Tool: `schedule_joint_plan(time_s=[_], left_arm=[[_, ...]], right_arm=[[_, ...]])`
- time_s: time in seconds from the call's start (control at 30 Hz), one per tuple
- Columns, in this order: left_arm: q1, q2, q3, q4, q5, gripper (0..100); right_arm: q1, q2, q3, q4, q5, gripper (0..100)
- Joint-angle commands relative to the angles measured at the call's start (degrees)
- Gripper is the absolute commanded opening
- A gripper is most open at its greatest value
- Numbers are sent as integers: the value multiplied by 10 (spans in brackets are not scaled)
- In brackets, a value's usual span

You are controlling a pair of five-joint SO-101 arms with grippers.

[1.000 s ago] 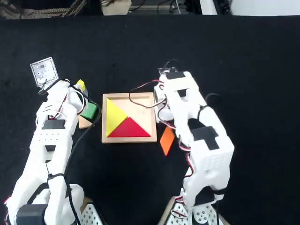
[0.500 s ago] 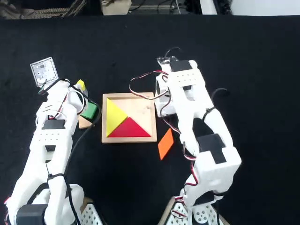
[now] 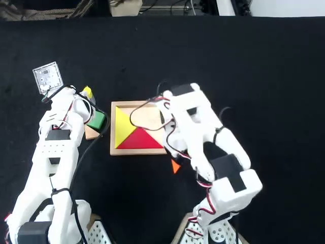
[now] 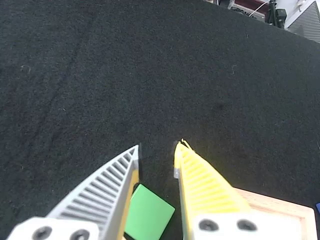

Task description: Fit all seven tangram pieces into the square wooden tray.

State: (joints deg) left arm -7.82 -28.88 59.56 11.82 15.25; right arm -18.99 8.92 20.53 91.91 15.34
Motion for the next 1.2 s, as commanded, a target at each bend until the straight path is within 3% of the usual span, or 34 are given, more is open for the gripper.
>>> schedule_joint_plan(time_s=[0.0,0.27,0.63,0.8,1.17], left_arm=[[-7,-17,-10,-15,-4,127],[-7,-17,-10,-15,-4,127],[-7,-17,-10,-15,-4,127],[-7,-17,-10,-15,-4,127],[-7,-17,-9,-15,-4,127]], right_arm=[[16,-32,25,-31,34,11],[-62,-37,36,-43,105,11],[-149,-29,81,-124,108,11],[-118,-20,102,-139,112,11],[25,69,58,-138,154,11]])
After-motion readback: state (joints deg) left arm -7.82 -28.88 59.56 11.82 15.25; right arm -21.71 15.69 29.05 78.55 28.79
